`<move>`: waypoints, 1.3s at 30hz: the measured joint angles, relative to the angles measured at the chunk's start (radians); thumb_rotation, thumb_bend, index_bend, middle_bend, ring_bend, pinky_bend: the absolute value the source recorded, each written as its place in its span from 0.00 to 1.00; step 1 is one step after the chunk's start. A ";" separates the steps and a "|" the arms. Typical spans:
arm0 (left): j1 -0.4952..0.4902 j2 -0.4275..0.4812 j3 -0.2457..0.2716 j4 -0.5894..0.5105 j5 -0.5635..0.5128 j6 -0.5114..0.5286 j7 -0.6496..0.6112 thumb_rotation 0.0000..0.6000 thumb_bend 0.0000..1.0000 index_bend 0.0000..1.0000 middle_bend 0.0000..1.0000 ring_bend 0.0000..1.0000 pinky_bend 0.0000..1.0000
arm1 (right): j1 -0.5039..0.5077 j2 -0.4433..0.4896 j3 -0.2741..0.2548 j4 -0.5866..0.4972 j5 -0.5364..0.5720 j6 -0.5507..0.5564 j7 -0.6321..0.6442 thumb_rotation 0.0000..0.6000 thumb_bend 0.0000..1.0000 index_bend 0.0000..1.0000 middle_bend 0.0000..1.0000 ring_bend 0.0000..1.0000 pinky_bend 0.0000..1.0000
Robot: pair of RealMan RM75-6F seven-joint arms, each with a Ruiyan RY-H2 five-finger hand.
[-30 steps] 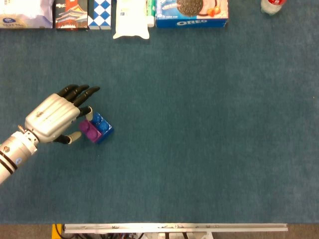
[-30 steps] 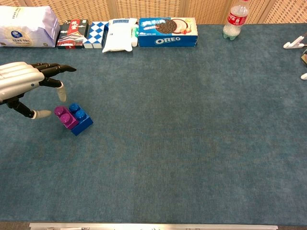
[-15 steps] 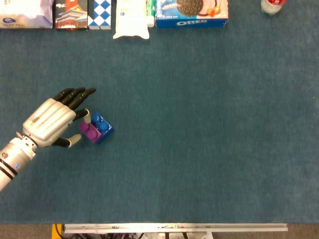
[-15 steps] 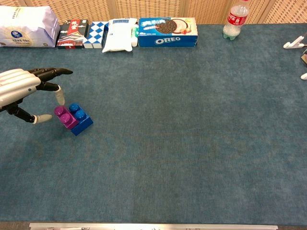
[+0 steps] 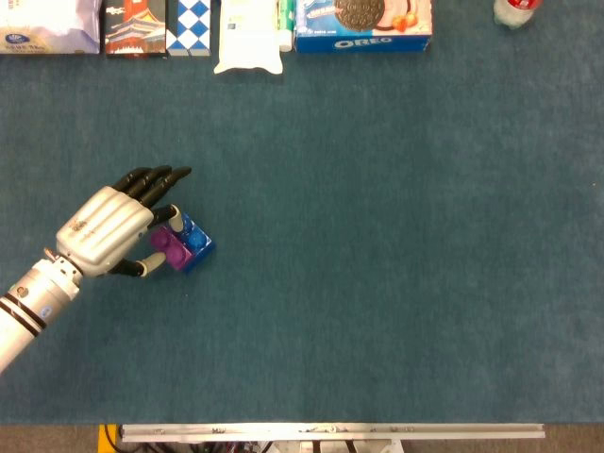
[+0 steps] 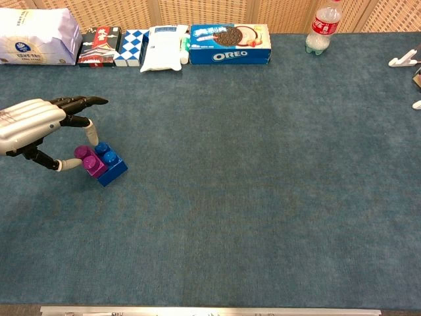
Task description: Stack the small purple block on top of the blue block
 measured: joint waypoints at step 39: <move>-0.001 -0.043 0.007 0.063 -0.013 -0.012 -0.022 1.00 0.28 0.43 0.00 0.00 0.10 | 0.001 0.002 0.001 0.000 0.004 -0.004 0.003 1.00 0.55 0.37 0.32 0.21 0.16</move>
